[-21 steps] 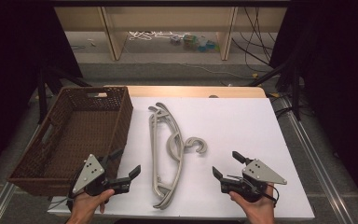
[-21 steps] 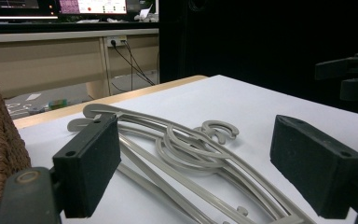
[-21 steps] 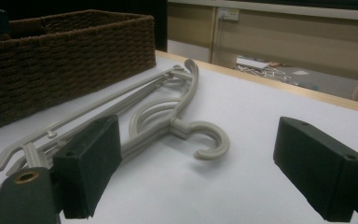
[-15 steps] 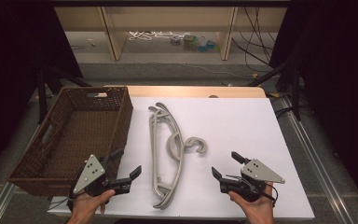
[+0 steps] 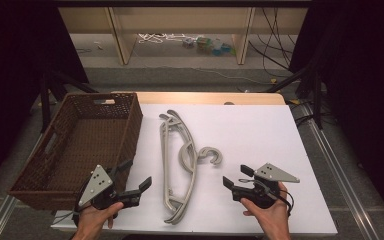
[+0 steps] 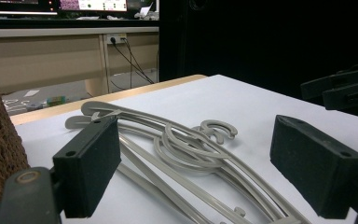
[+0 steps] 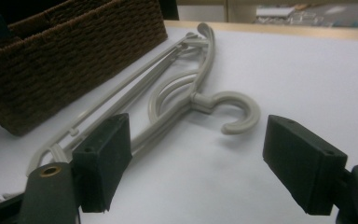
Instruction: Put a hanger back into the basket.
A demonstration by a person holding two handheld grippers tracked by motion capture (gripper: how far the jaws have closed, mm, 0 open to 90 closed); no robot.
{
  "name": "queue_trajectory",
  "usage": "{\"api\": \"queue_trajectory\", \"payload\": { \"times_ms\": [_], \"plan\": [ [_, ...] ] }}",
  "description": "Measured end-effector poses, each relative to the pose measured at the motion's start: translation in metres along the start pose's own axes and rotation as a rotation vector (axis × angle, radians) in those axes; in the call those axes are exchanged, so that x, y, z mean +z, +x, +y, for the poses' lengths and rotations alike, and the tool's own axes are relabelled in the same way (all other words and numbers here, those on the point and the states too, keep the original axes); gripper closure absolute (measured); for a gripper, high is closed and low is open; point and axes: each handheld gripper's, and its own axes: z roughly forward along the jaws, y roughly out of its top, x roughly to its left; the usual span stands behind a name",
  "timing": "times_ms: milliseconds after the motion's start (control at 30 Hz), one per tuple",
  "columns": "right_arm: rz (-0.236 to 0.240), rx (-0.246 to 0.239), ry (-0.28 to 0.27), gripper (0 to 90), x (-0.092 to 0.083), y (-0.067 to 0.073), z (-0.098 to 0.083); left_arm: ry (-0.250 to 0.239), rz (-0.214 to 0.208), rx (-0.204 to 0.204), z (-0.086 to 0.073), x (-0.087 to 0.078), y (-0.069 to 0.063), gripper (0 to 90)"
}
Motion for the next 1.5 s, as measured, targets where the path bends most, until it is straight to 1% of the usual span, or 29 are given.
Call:
{"api": "queue_trajectory", "payload": {
  "times_ms": [33,133,167,200,233,267,300,333,367,400,433,467,500,567,633,667,733,767,800,867,1067,1100,1167,1200,1267,1300,1333,1367,1500],
  "plan": [
    [0.006,0.020,0.012,24.5,0.002,0.001,0.001,-0.001,-0.004,0.014,0.000,0.000,0.001,16.0],
    [0.012,0.008,0.069,26.3,0.017,0.004,0.002,-0.006,-0.007,0.007,0.001,0.000,0.000,16.0],
    [0.012,0.008,0.069,26.3,0.017,0.004,0.002,-0.006,-0.007,0.007,0.001,0.000,0.000,16.0],
    [0.037,0.005,0.094,26.3,0.029,0.007,0.004,-0.002,-0.006,0.008,0.000,0.001,0.001,16.0],
    [0.037,0.005,0.094,26.3,0.029,0.007,0.004,-0.002,-0.006,0.008,0.000,0.001,0.001,16.0],
    [0.061,0.001,0.123,26.3,0.040,0.012,0.006,-0.023,-0.020,0.014,0.000,0.002,0.002,16.0],
    [0.060,-0.006,0.130,26.3,0.044,0.014,0.007,-0.004,-0.005,0.003,0.001,0.000,0.001,16.0],
    [0.071,-0.012,0.149,26.3,0.050,0.017,0.008,-0.006,-0.007,0.006,0.001,0.000,0.001,16.0],
    [0.064,-0.031,0.164,26.4,0.055,0.019,0.010,-0.005,-0.008,0.014,0.001,0.000,0.001,16.0],
    [0.078,-0.026,0.176,26.3,0.061,0.021,0.010,-0.004,-0.009,0.018,0.001,0.000,0.001,16.0],
    [0.078,-0.026,0.176,26.3,0.061,0.021,0.010,-0.004,-0.009,0.018,0.001,0.000,0.001,16.0],
    [0.086,-0.023,0.200,26.3,0.066,0.023,0.011,-0.006,-0.009,0.017,0.001,0.000,0.001,16.0],
    [0.099,-0.003,0.231,26.4,0.079,0.025,0.011,-0.007,-0.014,0.005,0.001,0.000,0.001,16.0],
    [0.108,0.009,0.272,28.3,0.088,0.027,0.011,-0.003,-0.016,0.008,0.000,0.000,0.001,16.0],
    [0.118,0.003,0.306,30.1,0.099,0.028,0.010,-0.003,-0.016,0.011,0.001,0.000,0.001,16.0],
    [0.124,0.016,0.320,31.6,0.103,0.028,0.010,-0.007,-0.016,0.020,0.001,0.000,0.001,16.0],
    [0.129,0.024,0.327,32.4,0.106,0.028,0.010,-0.006,-0.015,0.016,0.001,0.000,0.001,16.0],
    [0.152,0.042,0.360,35.6,0.113,0.027,0.009,-0.005,-0.016,0.012,0.001,0.000,0.001,16.0],
    [0.160,0.045,0.364,37.4,0.116,0.026,0.009,-0.007,-0.016,0.010,0.001,0.000,0.001,16.0],
    [0.149,0.041,0.390,39.5,0.120,0.026,0.008,-0.009,-0.016,0.013,0.001,0.000,0.001,16.0],
    [0.161,0.064,0.426,46.3,0.131,0.023,0.004,-0.009,-0.020,0.018,0.001,0.000,0.001,16.0],
    [0.170,0.069,0.432,49.7,0.132,0.022,0.003,-0.006,-0.020,0.011,0.001,0.000,0.000,16.0],
    [0.179,0.083,0.430,53.8,0.133,0.022,0.003,-0.004,-0.022,0.021,0.001,0.001,0.000,16.0],
    [0.178,0.082,0.425,55.3,0.133,0.022,0.003,-0.005,-0.021,0.013,0.001,0.001,-0.001,16.0],
    [0.178,0.101,0.429,56.8,0.132,0.020,0.004,-0.005,-0.023,0.019,0.001,0.001,-0.001,16.0],
    [0.179,0.116,0.425,57.6,0.132,0.020,0.004,-0.017,-0.035,0.019,0.000,0.002,-0.001,16.0],
    [0.171,0.123,0.425,58.4,0.132,0.019,0.005,-0.002,-0.025,0.026,0.001,0.000,-0.001,16.0],
    [0.178,0.134,0.416,59.0,0.132,0.018,0.004,-0.002,-0.025,0.026,0.001,0.000,-0.001,16.0],
    [0.165,0.156,0.414,61.3,0.129,0.014,0.007,-0.004,-0.027,0.032,0.001,0.000,0.000,16.0]
  ]
}}
